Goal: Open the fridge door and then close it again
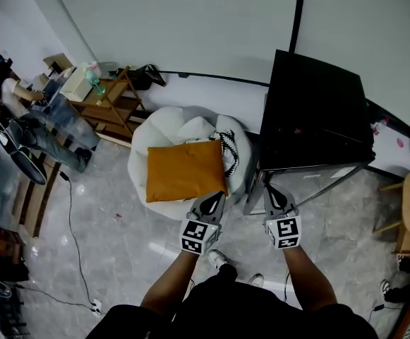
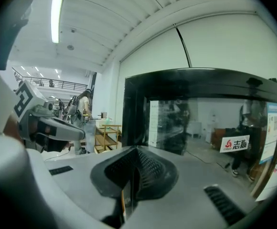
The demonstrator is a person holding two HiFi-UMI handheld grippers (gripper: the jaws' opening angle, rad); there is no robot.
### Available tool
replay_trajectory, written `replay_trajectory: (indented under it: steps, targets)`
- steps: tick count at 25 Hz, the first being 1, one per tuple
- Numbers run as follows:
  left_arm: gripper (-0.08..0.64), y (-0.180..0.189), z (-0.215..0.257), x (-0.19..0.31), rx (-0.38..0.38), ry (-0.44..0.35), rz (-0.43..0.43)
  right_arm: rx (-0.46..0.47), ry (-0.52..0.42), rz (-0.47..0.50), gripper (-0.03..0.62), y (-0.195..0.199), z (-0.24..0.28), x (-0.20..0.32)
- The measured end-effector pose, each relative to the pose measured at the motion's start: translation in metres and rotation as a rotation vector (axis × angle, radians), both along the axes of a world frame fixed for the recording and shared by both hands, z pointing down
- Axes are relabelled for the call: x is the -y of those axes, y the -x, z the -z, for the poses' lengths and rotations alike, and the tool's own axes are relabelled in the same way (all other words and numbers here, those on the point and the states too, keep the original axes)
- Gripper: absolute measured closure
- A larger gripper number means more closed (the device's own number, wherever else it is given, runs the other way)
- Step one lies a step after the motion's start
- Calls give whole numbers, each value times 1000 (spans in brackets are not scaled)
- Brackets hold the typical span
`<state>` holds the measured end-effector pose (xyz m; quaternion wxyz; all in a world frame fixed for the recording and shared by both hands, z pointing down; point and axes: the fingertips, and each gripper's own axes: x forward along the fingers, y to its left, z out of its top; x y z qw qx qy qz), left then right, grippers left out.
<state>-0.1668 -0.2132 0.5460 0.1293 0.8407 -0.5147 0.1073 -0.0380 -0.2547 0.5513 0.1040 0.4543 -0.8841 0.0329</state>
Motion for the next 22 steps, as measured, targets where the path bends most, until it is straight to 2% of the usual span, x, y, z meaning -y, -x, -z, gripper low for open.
replay_trajectory:
  steps: [10, 16, 22]
  targets:
    - [538, -3, -5, 25, -12, -6, -69, 1, -37, -88, 575, 7, -2, 55]
    - [537, -5, -7, 39, -7, -10, -81, -8, -53, -125, 575, 5, -2, 86]
    - [538, -9, -10, 43, -18, -6, -97, -11, -56, -206, 575, 3, -2, 111]
